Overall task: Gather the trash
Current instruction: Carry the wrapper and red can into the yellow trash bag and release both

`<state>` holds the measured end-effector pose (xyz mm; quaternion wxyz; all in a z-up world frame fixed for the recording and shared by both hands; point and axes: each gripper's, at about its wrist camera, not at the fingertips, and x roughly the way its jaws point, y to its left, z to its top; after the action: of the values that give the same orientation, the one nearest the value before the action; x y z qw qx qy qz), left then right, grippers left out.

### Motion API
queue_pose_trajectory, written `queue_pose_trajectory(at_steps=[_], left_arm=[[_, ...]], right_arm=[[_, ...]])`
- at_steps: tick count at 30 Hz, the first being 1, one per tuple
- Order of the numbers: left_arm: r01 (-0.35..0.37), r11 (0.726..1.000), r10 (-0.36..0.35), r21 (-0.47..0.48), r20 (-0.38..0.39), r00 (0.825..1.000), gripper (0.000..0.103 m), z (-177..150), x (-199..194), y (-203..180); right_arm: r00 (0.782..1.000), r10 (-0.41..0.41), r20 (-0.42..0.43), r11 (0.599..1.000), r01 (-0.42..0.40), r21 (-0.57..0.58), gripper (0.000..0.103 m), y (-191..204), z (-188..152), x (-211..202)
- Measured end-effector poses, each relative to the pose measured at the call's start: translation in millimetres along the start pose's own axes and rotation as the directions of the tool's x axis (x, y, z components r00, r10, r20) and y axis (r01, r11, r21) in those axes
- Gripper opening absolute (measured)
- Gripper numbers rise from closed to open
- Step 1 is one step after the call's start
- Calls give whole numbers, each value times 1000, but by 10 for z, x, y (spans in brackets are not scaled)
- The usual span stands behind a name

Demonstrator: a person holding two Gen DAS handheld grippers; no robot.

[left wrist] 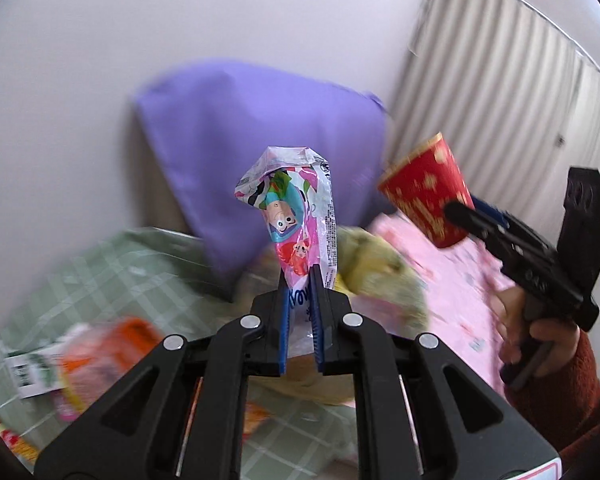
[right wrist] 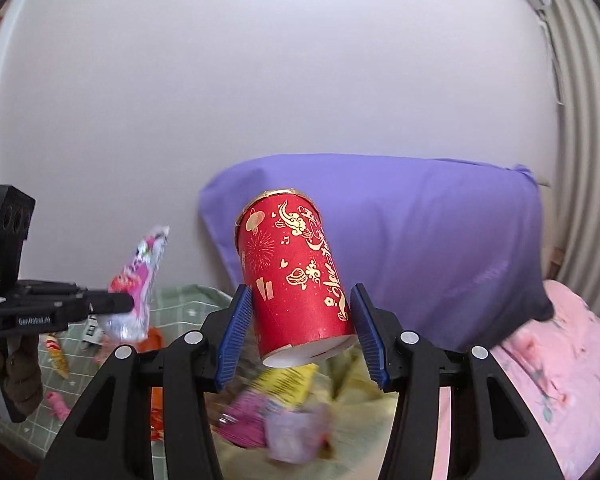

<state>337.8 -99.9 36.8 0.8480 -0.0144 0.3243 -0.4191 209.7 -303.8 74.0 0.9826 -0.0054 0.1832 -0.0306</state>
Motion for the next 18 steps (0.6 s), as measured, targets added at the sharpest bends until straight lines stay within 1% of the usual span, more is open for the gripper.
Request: queue_pose_trajectory(at_steps=[1, 2, 3, 4, 5, 6, 7, 8, 9, 10, 12, 13, 14, 16, 18], left_arm=[[55, 998, -54, 4, -44, 998, 9, -2, 163, -61], [85, 996, -85, 8, -75, 994, 9, -11, 268, -114], [124, 992, -121, 17, -123, 985, 9, -25, 429, -176], [137, 990, -132, 28, -146, 980, 9, -59, 524, -249], [160, 986, -148, 44, -190, 970, 9, -72, 679, -314], [179, 982, -162, 54, -229, 960, 9, -89, 799, -363], [197, 978, -173, 62, -274, 946, 9, -132, 947, -425], [201, 977, -168, 71, -318, 933, 9, -173, 1095, -454], [184, 979, -143, 91, -344, 928, 9, -199, 1204, -480], [135, 980, -74, 145, -363, 929, 9, -243, 1329, -510], [90, 975, -10, 205, -362, 932, 9, -277, 1411, -499], [51, 970, 38, 236, -357, 933, 8, -293, 1436, -473], [16, 966, 80, 259, -355, 931, 8, -305, 1450, -435], [-24, 964, 123, 264, -364, 923, 7, -337, 1452, -321], [-31, 969, 123, 246, -369, 921, 7, -365, 1411, -214]], right_arm=[[1000, -23, -5, 1000, 23, 8, 48, -77, -22, -34], [999, -39, -8, 999, 39, 14, 48, -125, -45, -57], [998, -55, -16, 998, 56, 26, 48, -186, -80, -81], [998, -63, -20, 997, 64, 34, 48, -222, -101, -94], [997, -71, -23, 996, 72, 43, 48, -278, -123, -98], [996, -80, -26, 995, 82, 53, 48, -317, -149, -107], [996, -85, -28, 995, 86, 59, 48, -352, -171, -109], [996, -88, -30, 994, 90, 63, 48, -369, -181, -95], [995, -91, -35, 993, 93, 68, 48, -390, -197, -83], [995, -90, -38, 993, 93, 72, 48, -421, -212, -72], [995, -84, -49, 993, 88, 80, 48, -465, -244, -31], [995, -80, -58, 993, 85, 82, 48, -474, -266, -1], [995, -75, -65, 993, 80, 84, 48, -470, -287, 7], [995, -58, -85, 994, 65, 84, 48, -461, -353, 90], [993, -43, -108, 995, 52, 81, 48, -418, -419, 204]])
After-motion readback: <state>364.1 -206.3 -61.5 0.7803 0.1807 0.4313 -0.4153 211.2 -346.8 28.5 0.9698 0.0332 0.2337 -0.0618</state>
